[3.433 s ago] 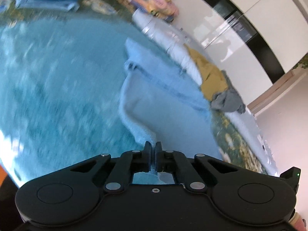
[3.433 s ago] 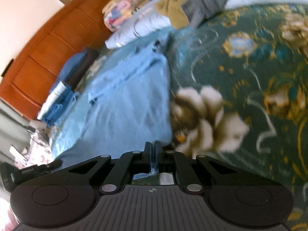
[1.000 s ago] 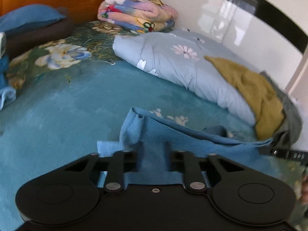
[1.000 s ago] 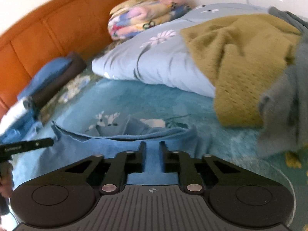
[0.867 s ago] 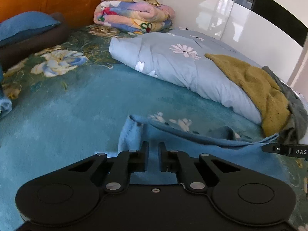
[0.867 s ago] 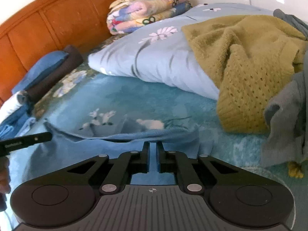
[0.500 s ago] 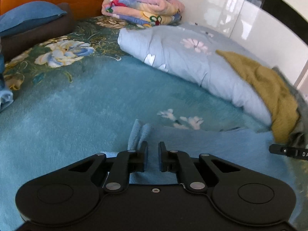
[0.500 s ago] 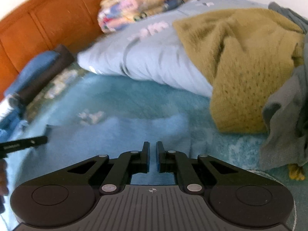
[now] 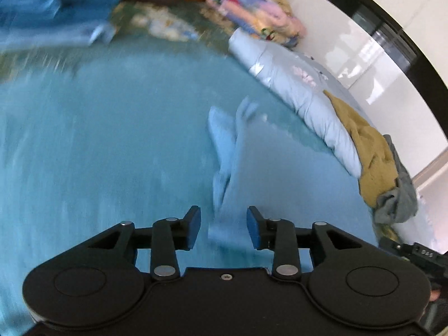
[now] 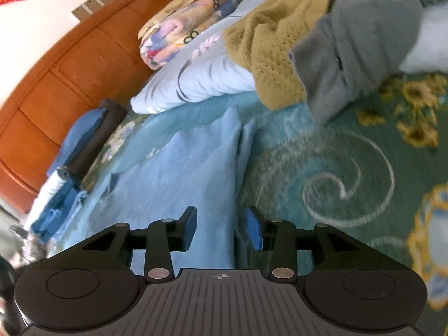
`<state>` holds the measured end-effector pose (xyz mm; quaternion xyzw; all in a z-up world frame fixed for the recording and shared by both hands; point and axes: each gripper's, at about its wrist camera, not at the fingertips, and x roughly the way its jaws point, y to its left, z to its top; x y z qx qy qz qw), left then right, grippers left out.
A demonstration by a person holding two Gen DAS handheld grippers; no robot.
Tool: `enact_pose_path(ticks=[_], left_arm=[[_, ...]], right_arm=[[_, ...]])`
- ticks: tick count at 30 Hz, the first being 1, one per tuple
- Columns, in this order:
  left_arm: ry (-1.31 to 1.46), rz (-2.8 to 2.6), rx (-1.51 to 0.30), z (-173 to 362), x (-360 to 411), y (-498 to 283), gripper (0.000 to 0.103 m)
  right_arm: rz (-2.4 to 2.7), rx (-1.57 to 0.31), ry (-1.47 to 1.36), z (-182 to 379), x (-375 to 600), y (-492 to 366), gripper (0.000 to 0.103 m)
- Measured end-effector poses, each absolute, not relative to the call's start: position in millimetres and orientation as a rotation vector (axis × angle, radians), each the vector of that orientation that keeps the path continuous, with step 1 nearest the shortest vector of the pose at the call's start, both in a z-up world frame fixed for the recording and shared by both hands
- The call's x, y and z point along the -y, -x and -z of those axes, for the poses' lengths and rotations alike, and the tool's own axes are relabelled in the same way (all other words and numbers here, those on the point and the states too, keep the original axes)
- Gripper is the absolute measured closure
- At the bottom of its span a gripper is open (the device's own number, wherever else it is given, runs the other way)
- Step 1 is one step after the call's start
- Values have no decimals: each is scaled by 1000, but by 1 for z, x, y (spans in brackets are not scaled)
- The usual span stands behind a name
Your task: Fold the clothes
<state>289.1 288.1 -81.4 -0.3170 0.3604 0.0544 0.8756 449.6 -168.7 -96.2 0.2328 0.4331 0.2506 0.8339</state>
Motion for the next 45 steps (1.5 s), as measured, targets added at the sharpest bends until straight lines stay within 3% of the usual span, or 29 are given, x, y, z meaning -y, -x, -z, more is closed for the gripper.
enact_pose_path(ticks=[9,18,22,24,26,29,38,45], left_arm=[[947,-72,-727,104,-283,-284,67],[1053,-113,-654,118,-284,-295,67],[1095,-135,-624,121,-286,-299,75],[1107,-155,-623,122,-287,-299,81],[1113,-181,-630,122,-288,-298,92],[1083,-211,-636,117,-284,-295,98],[979,-240,-621,75,-264,-257,99],[968,-221,-655,70,-242,-178,99]], right_arm=[[-485,-973,-680,118,193,-407,66],[-465,-954,-898,142,183,-404,68],[-393,-897,-968,150,169,-412,76],[-355,-879,-996,153,166,-412,89],[-334,-878,-997,154,162,-413,93],[-325,-858,-967,146,159,-410,95],[-355,-806,-891,110,166,-382,96],[-365,-854,-863,104,192,-311,96]])
